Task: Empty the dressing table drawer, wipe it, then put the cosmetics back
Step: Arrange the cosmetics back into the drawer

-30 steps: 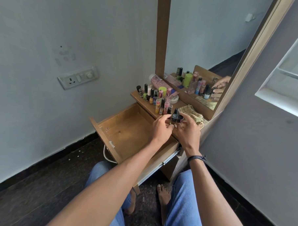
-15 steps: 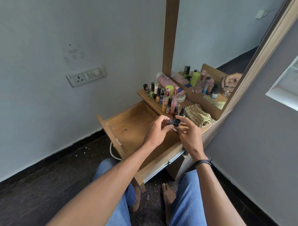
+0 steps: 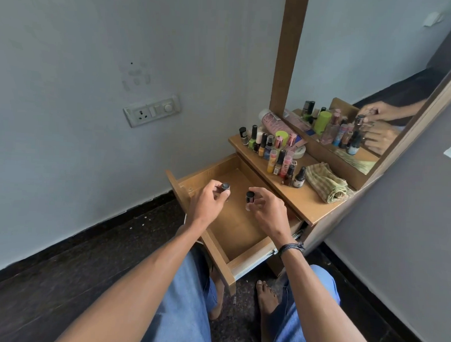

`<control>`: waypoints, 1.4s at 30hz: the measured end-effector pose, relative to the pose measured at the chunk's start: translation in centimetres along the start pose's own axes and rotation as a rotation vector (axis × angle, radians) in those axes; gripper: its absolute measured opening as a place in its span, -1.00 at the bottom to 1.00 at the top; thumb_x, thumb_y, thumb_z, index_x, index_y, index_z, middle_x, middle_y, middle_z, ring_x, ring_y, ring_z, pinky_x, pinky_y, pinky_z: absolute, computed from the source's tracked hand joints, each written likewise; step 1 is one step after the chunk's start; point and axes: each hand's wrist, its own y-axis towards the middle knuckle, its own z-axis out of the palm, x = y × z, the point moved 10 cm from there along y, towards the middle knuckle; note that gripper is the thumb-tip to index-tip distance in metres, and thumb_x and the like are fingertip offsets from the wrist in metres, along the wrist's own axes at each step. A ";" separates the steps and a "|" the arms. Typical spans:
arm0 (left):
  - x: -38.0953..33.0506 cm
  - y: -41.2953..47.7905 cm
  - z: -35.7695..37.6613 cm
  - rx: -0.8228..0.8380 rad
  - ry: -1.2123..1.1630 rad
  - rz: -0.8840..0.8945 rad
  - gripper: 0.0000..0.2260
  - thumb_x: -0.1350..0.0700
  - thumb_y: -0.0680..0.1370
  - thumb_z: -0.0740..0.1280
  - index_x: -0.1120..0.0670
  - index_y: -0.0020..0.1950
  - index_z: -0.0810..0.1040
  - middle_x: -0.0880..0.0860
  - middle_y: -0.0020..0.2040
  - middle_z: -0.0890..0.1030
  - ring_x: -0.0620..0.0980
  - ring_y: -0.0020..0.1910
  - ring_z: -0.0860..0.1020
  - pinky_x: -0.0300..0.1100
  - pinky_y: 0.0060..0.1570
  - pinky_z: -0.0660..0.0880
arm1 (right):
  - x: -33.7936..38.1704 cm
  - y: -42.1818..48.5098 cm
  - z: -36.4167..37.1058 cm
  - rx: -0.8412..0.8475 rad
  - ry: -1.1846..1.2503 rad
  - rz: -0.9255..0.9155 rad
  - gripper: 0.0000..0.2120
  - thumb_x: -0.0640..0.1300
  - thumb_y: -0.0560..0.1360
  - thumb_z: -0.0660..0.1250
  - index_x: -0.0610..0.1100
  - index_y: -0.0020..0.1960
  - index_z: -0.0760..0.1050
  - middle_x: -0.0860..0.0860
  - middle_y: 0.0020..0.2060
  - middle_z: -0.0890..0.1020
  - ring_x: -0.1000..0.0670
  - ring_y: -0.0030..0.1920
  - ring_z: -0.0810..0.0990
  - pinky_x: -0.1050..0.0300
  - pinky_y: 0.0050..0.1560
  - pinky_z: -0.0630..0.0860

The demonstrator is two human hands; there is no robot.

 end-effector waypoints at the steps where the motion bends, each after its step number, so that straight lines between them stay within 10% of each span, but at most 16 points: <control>1: 0.2 0.5 -0.3 -0.014 0.026 -0.014 -0.79 -0.03 0.55 0.42 0.06 0.09 0.62 -0.04 -0.05 0.71 -0.03 -0.09 0.66 -0.06 -0.14 0.60 | -0.1 0.3 0.6 0.009 -0.003 0.012 -0.60 -0.18 0.51 0.48 0.02 0.32 0.56 0.01 0.10 0.69 0.05 0.06 0.66 0.05 0.14 0.62; 19: 3.1 10.3 8.1 0.119 0.108 -0.242 -0.77 0.02 0.62 0.33 -0.03 0.27 0.56 0.07 0.20 0.65 0.19 0.22 0.57 0.02 0.11 0.52 | -1.5 9.8 5.8 -0.118 -0.096 0.034 -0.68 -0.28 0.60 0.24 -0.10 0.33 0.49 -0.13 0.15 0.65 -0.19 0.18 0.61 -0.02 0.06 0.54; 42: 5.8 11.9 8.7 0.019 0.116 -0.301 -0.79 0.11 0.61 0.35 0.07 0.22 0.65 0.10 0.13 0.69 0.14 0.17 0.62 0.00 0.20 0.54 | -2.8 12.6 8.6 -0.156 -0.250 -0.050 -0.71 -0.07 0.67 0.24 -0.03 0.37 0.35 -0.11 0.16 0.63 -0.18 0.09 0.61 0.01 -0.14 0.53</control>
